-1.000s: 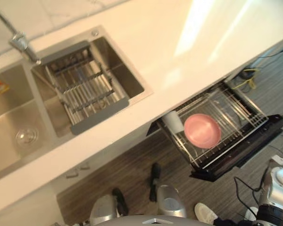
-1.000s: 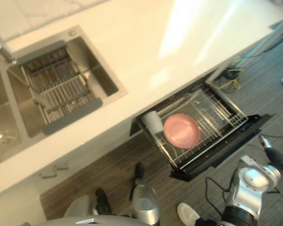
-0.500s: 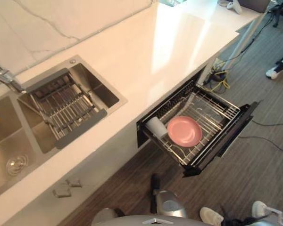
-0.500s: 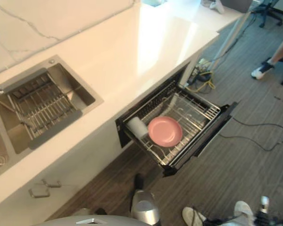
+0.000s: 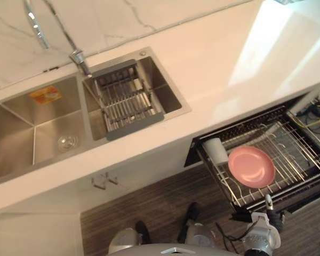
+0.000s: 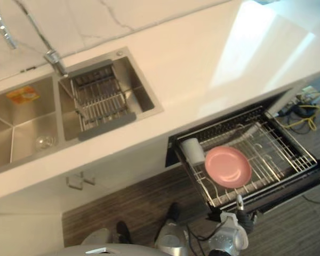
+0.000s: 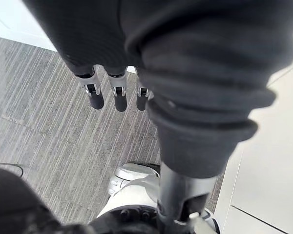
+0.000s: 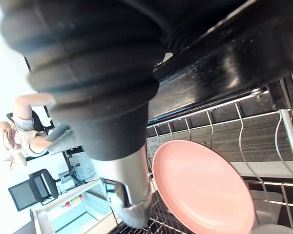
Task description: Walk over to the sink, pick up the cup, carry it to the dishwasher, place the cup inside the dishwasher, then close the dishwasher door
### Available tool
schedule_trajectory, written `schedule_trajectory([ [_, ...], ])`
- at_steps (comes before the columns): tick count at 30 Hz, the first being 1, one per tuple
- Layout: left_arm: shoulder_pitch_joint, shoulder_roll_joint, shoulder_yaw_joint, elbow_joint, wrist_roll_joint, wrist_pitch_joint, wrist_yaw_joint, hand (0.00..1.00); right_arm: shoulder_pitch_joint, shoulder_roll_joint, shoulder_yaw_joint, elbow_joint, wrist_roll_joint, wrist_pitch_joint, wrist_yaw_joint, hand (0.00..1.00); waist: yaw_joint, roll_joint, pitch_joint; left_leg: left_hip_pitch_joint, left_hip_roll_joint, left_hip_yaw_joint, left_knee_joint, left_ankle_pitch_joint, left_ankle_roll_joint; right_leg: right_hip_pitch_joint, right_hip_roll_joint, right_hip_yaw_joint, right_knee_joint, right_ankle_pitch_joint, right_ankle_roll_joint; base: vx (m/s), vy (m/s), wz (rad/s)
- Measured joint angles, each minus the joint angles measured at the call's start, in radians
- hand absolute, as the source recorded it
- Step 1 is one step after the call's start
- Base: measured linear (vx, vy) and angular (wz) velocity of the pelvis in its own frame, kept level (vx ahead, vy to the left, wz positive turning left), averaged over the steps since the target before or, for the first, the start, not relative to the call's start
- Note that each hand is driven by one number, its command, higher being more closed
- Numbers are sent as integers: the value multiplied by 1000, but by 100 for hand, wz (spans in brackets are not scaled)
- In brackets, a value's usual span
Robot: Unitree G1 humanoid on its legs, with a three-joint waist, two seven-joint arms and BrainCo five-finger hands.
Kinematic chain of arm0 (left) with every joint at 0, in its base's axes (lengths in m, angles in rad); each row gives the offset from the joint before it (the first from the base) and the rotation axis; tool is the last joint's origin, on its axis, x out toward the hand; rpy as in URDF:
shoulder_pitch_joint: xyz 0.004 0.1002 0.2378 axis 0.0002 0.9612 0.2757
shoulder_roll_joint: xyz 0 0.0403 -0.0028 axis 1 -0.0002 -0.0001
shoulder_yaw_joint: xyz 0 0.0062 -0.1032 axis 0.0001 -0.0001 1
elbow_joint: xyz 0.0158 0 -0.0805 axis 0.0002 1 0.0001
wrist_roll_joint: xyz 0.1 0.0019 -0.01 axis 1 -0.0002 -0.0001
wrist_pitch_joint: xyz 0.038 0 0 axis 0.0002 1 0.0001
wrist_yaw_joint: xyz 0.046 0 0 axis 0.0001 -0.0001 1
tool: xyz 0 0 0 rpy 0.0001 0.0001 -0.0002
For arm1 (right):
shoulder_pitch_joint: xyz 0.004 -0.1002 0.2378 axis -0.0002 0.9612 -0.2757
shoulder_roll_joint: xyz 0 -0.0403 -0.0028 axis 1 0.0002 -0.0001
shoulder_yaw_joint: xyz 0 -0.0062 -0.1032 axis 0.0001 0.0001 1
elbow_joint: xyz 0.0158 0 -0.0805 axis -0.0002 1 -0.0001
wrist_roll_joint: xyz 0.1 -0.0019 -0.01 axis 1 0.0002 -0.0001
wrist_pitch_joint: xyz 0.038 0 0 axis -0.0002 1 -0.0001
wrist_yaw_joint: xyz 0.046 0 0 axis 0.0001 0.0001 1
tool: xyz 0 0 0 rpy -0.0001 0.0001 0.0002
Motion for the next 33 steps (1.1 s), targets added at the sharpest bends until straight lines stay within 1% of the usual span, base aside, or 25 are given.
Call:
schedule_trajectory([
  [1, 0, -1, 1, -3, 0, -1, -2, 0, -6, 0, 1, 0, 0, -1, -8, 0, -2, -7, 11, 0, -3, -10, -6, 5, -1, 2, -2, -8, 0, -1, 1, 31, 39, 28],
  [2, 0, -1, 1, -15, 1, -2, -7, 0, -9, -5, 8, 0, 0, -1, -15, 0, -1, -4, 19, 0, -8, -18, -23, 16, 1, 1, -5, -17, 0, -2, 2, 11, 33, 25],
  [4, 0, -5, 1, -25, 3, -9, -12, 0, -11, -24, 51, -1, 0, -6, -37, 0, 1, -7, 36, -9, -10, -34, -27, 21, 1, -2, -7, -30, 0, -3, 3, 13, 17, 23],
  [6, 0, -5, -1, -34, 9, -13, -16, 0, -15, -31, 82, -4, 0, -24, -64, 0, 5, -3, 39, -20, -9, -51, -26, 27, -3, -3, -7, -46, 2, -7, 5, 30, 4, 23],
  [8, 0, -6, -1, -35, 12, -26, -27, 0, -16, -33, 118, -33, -1, -30, -81, 0, 7, 7, 42, -27, -6, -68, -25, 35, 1, -5, -9, -62, 14, -18, 5, 35, 0, 19],
  [11, -1, -6, -1, -34, 12, -32, -35, 0, -48, -46, 165, -41, -10, -28, -80, 0, 13, 11, 46, -30, -4, -77, -22, 44, 0, -13, -10, -67, 34, -28, 4, 20, -3, 8],
  [14, -5, -9, -3, -33, 10, -41, -47, 0, -93, -85, 218, -41, -14, -16, -68, 0, 28, 22, 53, -33, -5, -120, -8, 44, -1, -11, -11, -69, 40, -30, 3, -12, -3, 1],
  [16, -5, -10, -3, -32, 10, -46, -62, 0, -124, -106, 239, -41, -38, -4, -53, 0, 38, 27, 58, -38, -5, -134, -7, 45, -3, -11, -11, -75, 40, -32, -1, -49, 0, 10],
  [17, -6, -11, -3, -31, 10, -48, -70, 0, -147, -118, 251, -41, -48, 2, -45, 0, 39, 28, 58, -49, -5, -147, -6, 40, -10, -11, -12, -85, 41, -32, -1, -65, -2, 25],
  [19, -6, -12, -3, -28, 10, -55, -77, 0, -183, -141, 275, -38, -47, 8, -36, 0, 42, 30, 63, -61, -4, -165, -1, 41, -14, -11, -13, -98, 43, -33, -2, -64, -3, 28],
  [20, -7, -15, -3, -26, 10, -62, -80, 0, -214, -158, 287, -38, -47, 18, -29, 0, 42, 33, 73, -71, -3, -179, 9, 41, -14, -11, -13, -101, 45, -33, -3, -55, 1, 17],
  [23, -26, -25, -3, 1, 0, -85, -84, 0, -311, -193, 311, -37, -43, 41, -11, 0, 44, 42, 103, -91, -3, -193, 8, 58, -6, -35, -23, -114, 77, -40, -17, -51, 0, 16],
  [25, -42, -26, -3, 8, -3, -94, -91, 0, -367, -213, 314, -37, -34, 42, -3, 0, 46, 48, 121, -114, -3, -213, 3, 77, 0, -62, -34, -130, 116, -53, -20, -50, -8, 30],
  [26, -46, -28, -3, 9, -11, -109, -101, 0, -409, -219, 314, -37, -17, 42, -3, 0, 49, 49, 134, -124, -4, -226, -10, 99, 5, -83, -46, -142, 151, -69, -24, -43, -15, 37],
  [28, -47, -29, -3, 8, -18, -125, -106, 0, -451, -228, 313, -37, 15, 35, -3, 0, 53, 49, 140, -137, -7, -248, -34, 129, 6, -117, -68, -162, 215, -103, -29, -18, -21, 44],
  [29, -47, -31, -3, 8, -20, -131, -107, 0, -463, -225, 298, -35, 53, 12, -10, 0, 59, 48, 142, -141, -9, -261, -48, 148, 5, -136, -86, -175, 261, -125, -35, 5, -32, 40],
  [30, -47, -32, -3, 7, -29, -137, -110, 0, -457, -222, 301, -31, 77, -15, -9, 0, 60, 46, 149, -139, -11, -265, -57, 157, 4, -146, -104, -181, 307, -148, -37, -20, -47, 31],
  [31, -47, -34, -2, 7, -36, -141, -113, 0, -460, -221, 303, -32, 84, -27, -9, 0, 65, 45, 151, -140, -14, -265, -59, 159, 5, -159, -117, -179, 340, -168, -35, -63, -42, 15],
  [33, -47, -34, -2, 4, -37, -150, -118, 0, -467, -219, 304, -32, 94, -36, -9, 0, 65, 45, 151, -151, -18, -267, -62, 159, 11, -174, -133, -179, 377, -189, -37, -112, -42, 3],
])
